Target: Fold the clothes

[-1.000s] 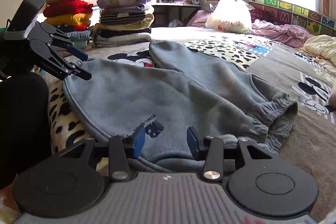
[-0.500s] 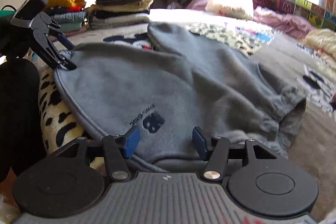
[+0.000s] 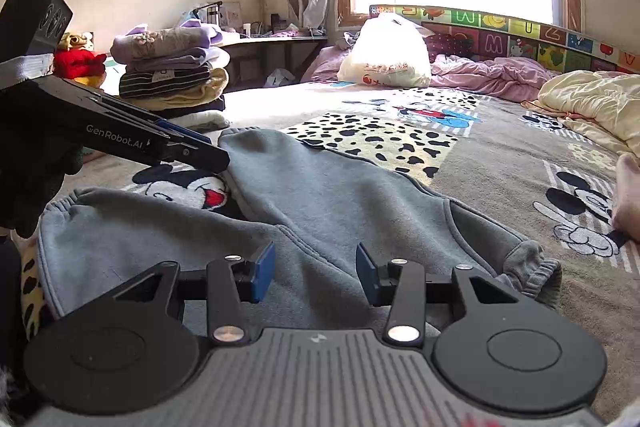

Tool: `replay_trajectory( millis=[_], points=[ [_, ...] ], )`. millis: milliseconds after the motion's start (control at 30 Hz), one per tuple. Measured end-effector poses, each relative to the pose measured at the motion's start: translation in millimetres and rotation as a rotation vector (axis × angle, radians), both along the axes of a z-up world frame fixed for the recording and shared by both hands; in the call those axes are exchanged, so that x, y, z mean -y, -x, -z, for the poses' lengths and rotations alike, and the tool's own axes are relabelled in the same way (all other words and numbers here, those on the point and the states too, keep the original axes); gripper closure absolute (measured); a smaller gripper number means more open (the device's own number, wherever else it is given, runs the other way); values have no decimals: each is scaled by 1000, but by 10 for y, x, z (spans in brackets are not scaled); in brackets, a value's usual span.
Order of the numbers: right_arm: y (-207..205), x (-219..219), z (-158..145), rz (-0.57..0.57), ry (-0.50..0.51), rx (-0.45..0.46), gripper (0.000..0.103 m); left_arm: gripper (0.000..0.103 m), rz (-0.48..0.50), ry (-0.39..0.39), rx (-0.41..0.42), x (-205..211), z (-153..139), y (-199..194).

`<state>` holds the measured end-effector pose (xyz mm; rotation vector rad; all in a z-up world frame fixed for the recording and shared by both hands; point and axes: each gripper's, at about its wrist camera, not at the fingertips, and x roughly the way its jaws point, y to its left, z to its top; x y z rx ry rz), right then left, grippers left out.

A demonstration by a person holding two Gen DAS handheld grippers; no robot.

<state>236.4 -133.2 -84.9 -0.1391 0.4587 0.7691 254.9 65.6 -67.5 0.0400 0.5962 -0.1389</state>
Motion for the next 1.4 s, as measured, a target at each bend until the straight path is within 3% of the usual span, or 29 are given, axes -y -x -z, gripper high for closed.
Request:
replay_trajectory(
  millis=[133, 267, 367, 567, 667, 700, 733, 767, 800, 867, 900, 1000, 1067, 1133, 1233, 1400],
  points=[
    [-170, 82, 143, 29, 28, -92, 58, 69, 23, 23, -23, 100, 181, -472],
    [-237, 84, 305, 0, 66, -169, 57, 45, -25, 24, -46, -213, 200, -661],
    [-259, 91, 337, -9, 52, -185, 56, 55, -74, 31, -54, -501, 181, -757],
    [-263, 81, 354, -13, 43, -187, 55, 56, -175, 45, -76, -1076, 162, -962],
    [-257, 96, 357, -15, 34, -190, 54, 54, -243, 35, -153, -1370, 316, -1169],
    [-252, 103, 358, -16, 30, -191, 54, 57, -266, 32, -178, -1468, 367, -1238],
    [-252, 107, 361, -17, 25, -193, 54, 70, -288, 28, -204, -1566, 418, -1307],
    [-253, 110, 364, -17, 20, -196, 54, 72, -297, 14, -213, -1612, 435, -1344],
    [-258, 109, 368, -17, 17, -197, 53, 72, -273, -25, -182, -1537, 375, -1310],
    [-256, 89, 374, -21, 18, -194, 49, 60, -224, -90, -125, -1388, 268, -1258],
    [-247, 82, 377, -23, 21, -190, 48, 60, -207, -79, -114, -1337, 265, -1296],
    [-234, 79, 381, -26, 21, -184, 47, 56, -217, -24, -148, -1351, 399, -1520],
    [-242, 86, 383, -28, 18, -185, 47, 54, -235, -83, -210, -1383, 585, -1652],
    [-241, 92, 384, -30, 17, -183, 47, 55, -264, -51, -221, -1408, 443, -1605],
    [-232, 98, 383, -32, 16, -178, 47, 53, -288, -99, -155, -1368, 197, -1304],
    [-99, 172, 314, -28, -6, -124, 47, 51, -274, -127, -102, -1416, -137, -460]
  ],
)
